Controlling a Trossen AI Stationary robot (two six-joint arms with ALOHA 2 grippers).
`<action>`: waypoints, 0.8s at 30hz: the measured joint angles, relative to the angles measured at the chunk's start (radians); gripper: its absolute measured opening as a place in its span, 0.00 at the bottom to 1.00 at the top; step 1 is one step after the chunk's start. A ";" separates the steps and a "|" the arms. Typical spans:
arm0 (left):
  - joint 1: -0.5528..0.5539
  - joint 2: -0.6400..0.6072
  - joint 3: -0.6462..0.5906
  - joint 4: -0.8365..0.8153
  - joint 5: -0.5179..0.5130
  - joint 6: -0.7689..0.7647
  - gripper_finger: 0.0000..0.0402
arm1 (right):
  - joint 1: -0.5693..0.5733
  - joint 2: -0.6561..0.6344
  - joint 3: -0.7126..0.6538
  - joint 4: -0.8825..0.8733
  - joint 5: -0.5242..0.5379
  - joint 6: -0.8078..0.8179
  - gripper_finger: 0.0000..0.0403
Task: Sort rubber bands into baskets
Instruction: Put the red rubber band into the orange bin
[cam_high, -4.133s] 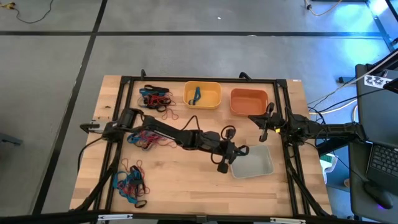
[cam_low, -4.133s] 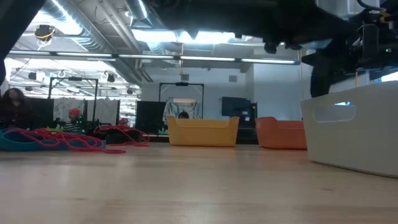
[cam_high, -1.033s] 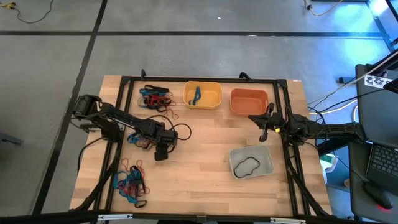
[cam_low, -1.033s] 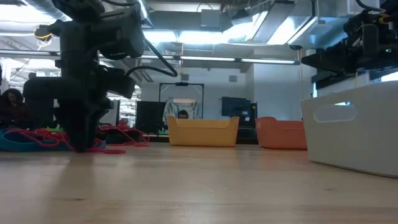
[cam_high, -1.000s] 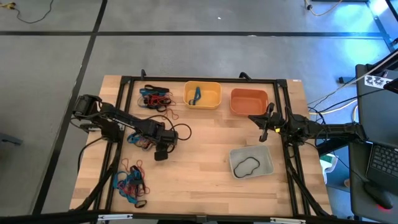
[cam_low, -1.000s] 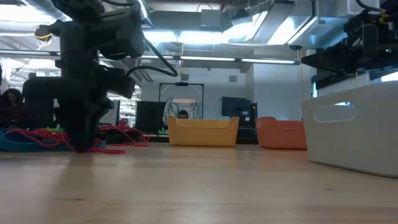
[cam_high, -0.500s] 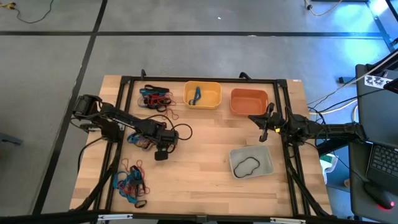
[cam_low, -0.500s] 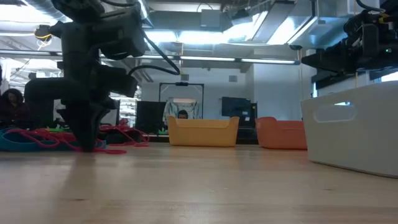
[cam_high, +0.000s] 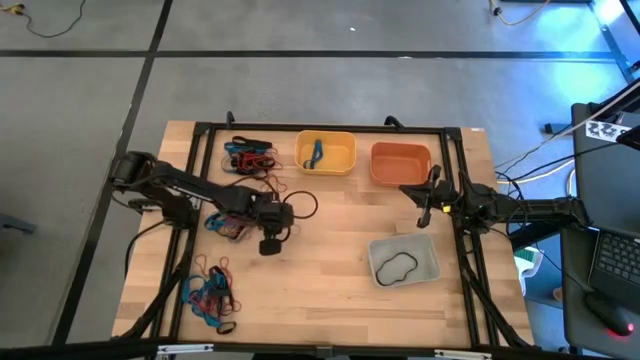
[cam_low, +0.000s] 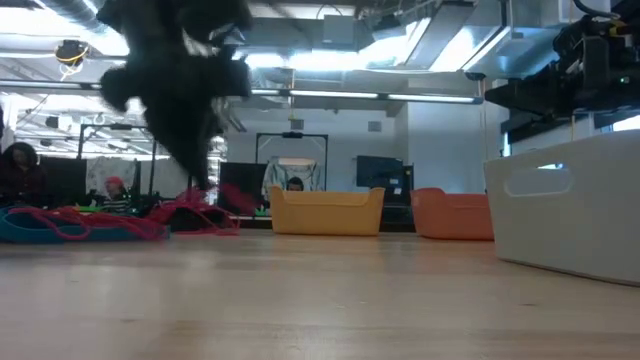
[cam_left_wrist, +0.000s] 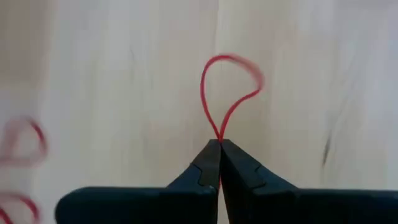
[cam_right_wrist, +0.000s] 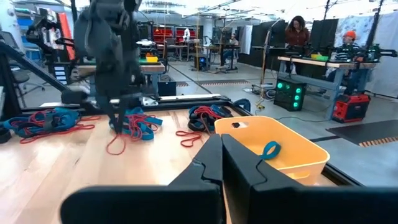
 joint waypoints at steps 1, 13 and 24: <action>0.000 -0.013 0.001 0.021 -0.007 0.006 0.01 | 0.000 0.000 0.000 0.004 -0.002 0.000 0.01; 0.005 -0.058 0.001 0.452 -0.044 0.148 0.01 | 0.000 0.094 0.001 0.175 -0.059 0.025 0.02; 0.027 -0.034 -0.008 0.743 -0.045 0.248 0.01 | 0.000 0.369 0.001 0.390 -0.105 0.011 0.43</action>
